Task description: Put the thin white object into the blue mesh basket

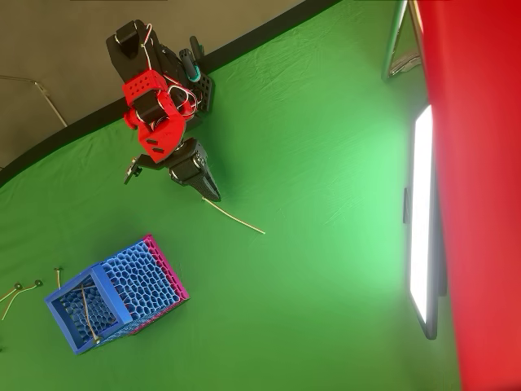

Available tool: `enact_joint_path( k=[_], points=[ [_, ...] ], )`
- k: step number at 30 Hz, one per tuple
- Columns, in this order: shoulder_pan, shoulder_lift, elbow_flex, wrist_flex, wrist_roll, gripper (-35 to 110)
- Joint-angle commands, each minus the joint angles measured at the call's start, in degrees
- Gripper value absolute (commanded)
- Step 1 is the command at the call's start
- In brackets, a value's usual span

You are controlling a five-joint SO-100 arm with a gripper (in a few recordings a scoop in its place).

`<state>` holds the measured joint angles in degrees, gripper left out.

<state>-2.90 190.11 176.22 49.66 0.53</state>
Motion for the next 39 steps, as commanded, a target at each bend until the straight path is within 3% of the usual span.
enact_joint_path(
  k=[1, 39],
  points=[
    [-0.4, 0.4, 0.4, 0.2, -0.1, 1],
    [-0.3, -6.0, -1.1, -3.4, -0.1, 1]
  ],
)
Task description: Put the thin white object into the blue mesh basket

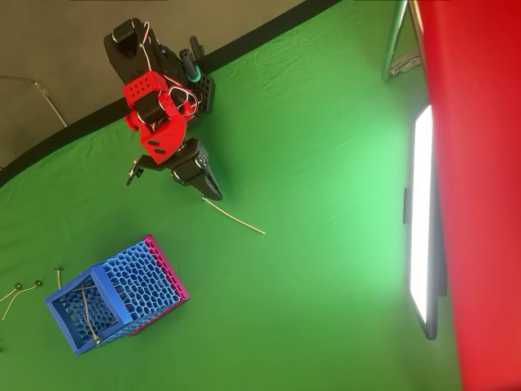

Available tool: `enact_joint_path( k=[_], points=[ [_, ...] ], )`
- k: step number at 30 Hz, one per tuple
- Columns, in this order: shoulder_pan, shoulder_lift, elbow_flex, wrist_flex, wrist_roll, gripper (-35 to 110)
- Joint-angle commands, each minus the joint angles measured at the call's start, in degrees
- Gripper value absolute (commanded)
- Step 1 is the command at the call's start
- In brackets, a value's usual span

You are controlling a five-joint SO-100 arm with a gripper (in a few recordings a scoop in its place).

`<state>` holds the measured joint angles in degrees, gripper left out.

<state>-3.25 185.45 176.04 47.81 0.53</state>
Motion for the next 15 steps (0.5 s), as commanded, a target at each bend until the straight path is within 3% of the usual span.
enact_joint_path(
  k=[1, 15],
  points=[
    [0.2, -1.8, -1.0, -1.8, 0.0, 1],
    [1.6, -19.0, -11.5, -1.9, 6.0, 1]
  ],
)
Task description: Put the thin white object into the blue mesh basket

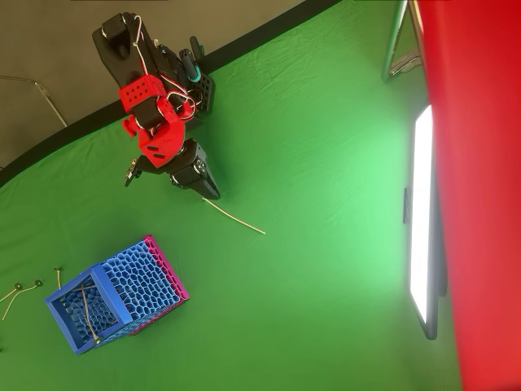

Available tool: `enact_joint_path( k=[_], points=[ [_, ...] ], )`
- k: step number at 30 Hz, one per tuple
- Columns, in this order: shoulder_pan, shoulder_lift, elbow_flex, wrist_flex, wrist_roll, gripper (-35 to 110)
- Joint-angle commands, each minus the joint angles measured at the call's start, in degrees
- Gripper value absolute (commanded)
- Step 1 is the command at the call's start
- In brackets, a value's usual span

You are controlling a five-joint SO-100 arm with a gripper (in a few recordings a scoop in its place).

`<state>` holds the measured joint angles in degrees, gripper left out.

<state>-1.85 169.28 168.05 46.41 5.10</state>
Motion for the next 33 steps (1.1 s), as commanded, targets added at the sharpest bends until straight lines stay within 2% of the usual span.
enact_joint_path(
  k=[1, 14, 27, 33],
  points=[
    [0.2, -4.3, -4.3, -0.7, 2.2, 1],
    [4.0, -24.6, -20.8, 7.3, 12.0, 1],
    [10.2, -44.2, -37.4, 20.3, 28.9, 1],
    [11.3, -51.2, -42.9, 20.4, 32.0, 1]
  ],
)
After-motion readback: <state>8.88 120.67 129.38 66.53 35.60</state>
